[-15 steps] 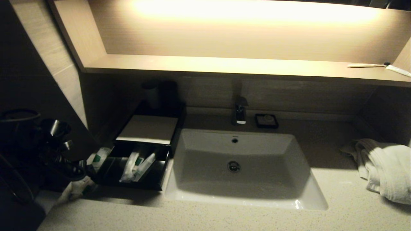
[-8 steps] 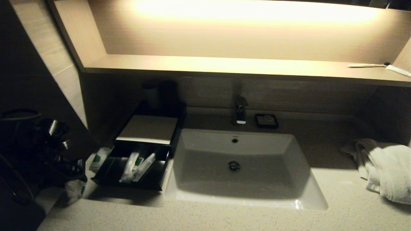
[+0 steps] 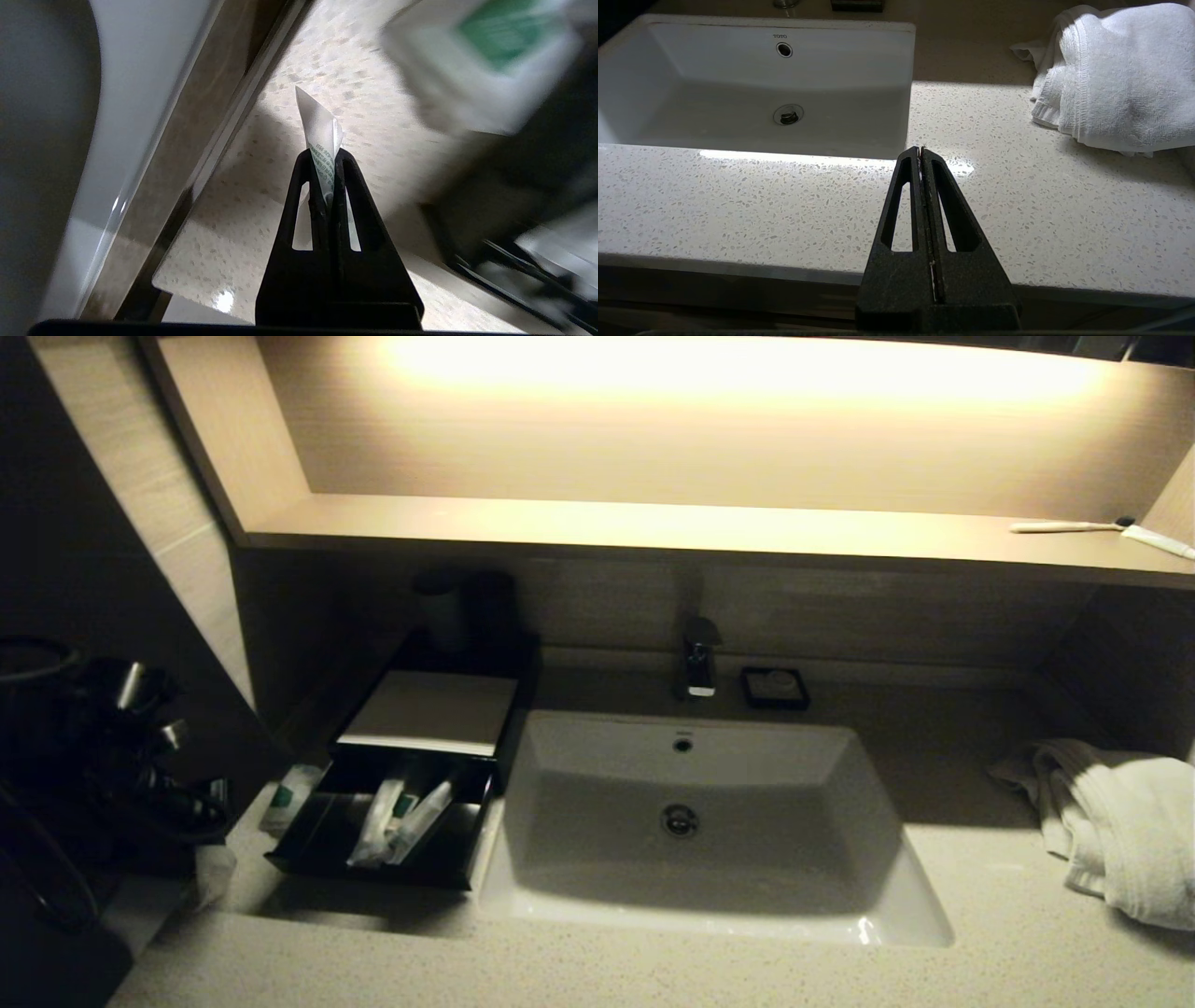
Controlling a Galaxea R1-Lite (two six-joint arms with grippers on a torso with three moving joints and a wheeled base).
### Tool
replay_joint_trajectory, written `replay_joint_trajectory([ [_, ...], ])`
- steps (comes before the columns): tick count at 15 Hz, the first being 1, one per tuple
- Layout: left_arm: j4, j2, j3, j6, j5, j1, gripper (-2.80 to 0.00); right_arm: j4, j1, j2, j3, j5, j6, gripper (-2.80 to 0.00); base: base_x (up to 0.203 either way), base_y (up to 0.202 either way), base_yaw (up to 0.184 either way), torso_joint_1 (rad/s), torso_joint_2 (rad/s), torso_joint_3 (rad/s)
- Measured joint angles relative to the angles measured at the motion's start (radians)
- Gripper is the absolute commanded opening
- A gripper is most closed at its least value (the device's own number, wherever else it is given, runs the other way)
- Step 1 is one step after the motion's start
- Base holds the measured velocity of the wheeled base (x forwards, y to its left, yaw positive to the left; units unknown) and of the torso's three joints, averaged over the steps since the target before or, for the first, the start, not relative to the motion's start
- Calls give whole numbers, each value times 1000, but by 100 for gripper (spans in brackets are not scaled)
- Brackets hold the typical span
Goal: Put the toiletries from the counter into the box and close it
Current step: Pick up the bathroom toiletry, then place the bathroom toiletry into the drawer
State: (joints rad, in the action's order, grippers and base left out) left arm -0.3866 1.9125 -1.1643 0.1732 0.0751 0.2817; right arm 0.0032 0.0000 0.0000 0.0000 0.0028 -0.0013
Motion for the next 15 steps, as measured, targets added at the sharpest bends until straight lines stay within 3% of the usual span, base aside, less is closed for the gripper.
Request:
replay_joint_trajectory([
  [5,-6,-118,-30,-7,141,-24,-280,0,0,0,0,0,0,-280,0,0,0,0,0,0],
  [15,2,-104,-80,-79,141,-265,-280,0,0,0,0,0,0,-280,0,0,0,0,0,0],
])
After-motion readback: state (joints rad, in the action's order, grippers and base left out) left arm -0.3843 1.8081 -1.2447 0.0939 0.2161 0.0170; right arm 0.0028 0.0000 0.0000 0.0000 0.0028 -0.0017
